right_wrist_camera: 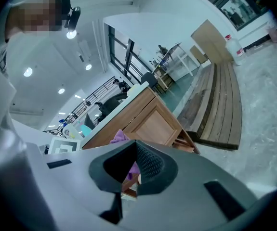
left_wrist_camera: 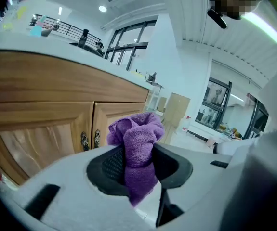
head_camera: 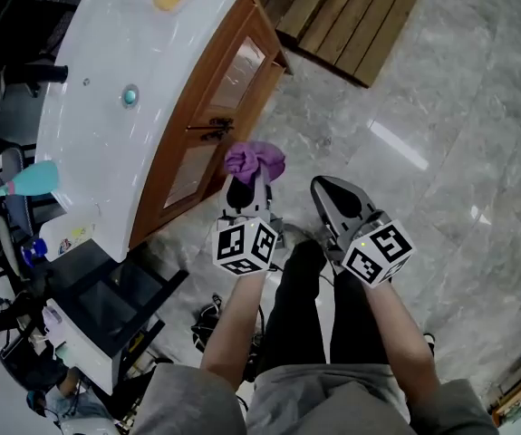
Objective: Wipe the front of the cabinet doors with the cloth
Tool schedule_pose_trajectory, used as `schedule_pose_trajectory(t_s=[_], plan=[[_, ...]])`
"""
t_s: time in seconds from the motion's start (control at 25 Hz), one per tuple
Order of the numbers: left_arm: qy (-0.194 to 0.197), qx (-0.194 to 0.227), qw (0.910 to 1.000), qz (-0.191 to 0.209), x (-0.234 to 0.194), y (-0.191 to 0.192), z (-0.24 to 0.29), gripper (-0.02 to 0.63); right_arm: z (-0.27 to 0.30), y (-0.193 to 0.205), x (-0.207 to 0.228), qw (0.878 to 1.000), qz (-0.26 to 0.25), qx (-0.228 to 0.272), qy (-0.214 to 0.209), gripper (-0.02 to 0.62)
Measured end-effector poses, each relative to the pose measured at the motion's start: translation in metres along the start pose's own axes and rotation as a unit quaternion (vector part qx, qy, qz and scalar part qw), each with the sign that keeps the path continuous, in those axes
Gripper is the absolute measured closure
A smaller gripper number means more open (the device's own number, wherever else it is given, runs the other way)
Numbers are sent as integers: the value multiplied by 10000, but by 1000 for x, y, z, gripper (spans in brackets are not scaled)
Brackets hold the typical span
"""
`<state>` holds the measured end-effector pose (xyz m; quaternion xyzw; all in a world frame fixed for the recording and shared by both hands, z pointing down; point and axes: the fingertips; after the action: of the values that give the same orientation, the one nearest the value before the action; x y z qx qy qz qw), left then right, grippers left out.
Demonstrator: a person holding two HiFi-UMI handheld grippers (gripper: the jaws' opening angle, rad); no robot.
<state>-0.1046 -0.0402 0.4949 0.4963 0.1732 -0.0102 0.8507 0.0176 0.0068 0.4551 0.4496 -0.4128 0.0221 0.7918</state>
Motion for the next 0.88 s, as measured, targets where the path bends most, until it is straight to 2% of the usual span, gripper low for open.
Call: schedule_pose_trajectory(t_s=[0.28, 0.56, 0.72, 0.88], plan=[[383, 173, 9990, 116, 43, -68, -40, 474, -10, -48, -51, 9994, -224, 32, -277, 586], [631, 395, 9965, 385, 89, -130, -92, 474, -34, -117, -101, 9968, -664, 111, -423, 586], [772, 625, 9932, 616, 117, -168, -112, 474, -50, -159, -125, 9910, -1193, 246, -552, 587], [942, 814, 9877, 951, 141, -205, -138, 474, -67, -183, -151, 9886, -1329, 383, -600, 588]])
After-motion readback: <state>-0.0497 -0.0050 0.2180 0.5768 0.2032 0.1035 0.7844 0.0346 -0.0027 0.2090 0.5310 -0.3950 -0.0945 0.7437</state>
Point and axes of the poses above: the fingertips, and each gripper's own axes: z forward along the fingers, x to its right, y out of its underside
